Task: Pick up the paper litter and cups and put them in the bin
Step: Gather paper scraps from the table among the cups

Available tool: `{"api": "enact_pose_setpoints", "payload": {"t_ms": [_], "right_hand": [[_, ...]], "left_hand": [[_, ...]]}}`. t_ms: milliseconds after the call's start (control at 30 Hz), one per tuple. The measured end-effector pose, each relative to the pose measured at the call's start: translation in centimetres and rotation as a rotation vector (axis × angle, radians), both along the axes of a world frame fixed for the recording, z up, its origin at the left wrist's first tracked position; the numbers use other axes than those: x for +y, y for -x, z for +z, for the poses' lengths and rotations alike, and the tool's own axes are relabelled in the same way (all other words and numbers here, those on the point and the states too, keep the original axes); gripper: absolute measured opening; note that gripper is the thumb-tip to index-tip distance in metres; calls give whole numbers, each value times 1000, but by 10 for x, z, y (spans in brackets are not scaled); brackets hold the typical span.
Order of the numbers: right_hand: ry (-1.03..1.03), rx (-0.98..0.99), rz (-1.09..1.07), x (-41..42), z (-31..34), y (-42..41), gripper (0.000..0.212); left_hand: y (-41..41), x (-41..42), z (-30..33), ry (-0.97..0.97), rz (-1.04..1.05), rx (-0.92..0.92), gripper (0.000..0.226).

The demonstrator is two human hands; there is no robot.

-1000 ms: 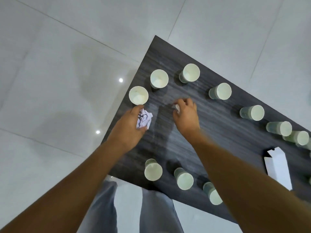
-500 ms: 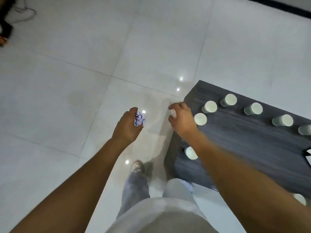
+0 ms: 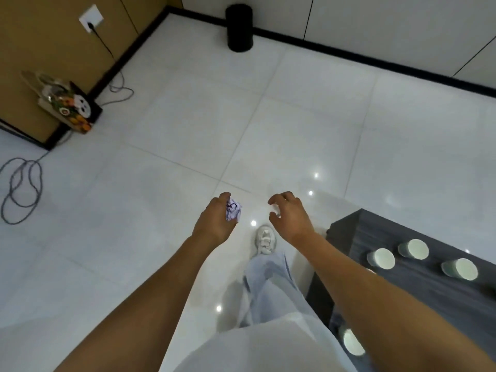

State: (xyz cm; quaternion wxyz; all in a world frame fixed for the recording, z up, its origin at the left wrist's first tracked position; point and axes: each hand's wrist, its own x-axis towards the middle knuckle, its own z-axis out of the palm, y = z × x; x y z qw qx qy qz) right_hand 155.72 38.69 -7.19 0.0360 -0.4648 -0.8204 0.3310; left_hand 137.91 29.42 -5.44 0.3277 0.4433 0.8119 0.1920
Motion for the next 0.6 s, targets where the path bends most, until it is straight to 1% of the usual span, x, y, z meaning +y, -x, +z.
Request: {"api": "enact_pose_setpoints", "payload": {"t_ms": [133,267,400,433,600], "right_hand": [[0,-1,-39,100,2,25,32],[-33,-28,-39,204,19,48,30],[-24,-79,-18,291,27,75,29],[-24,-84,-19,310,28,84,29],[-45,-99,21,416,24,149,30]], "left_hand": [[32,104,1,-28,-22,-4,18],[63,209,16,-25,-32,-7,23],[97,290,22,-27,-11,-30,26],[106,307,22,-16,-7,-34,28],[168,405,20,10,36,-46,56]]}}
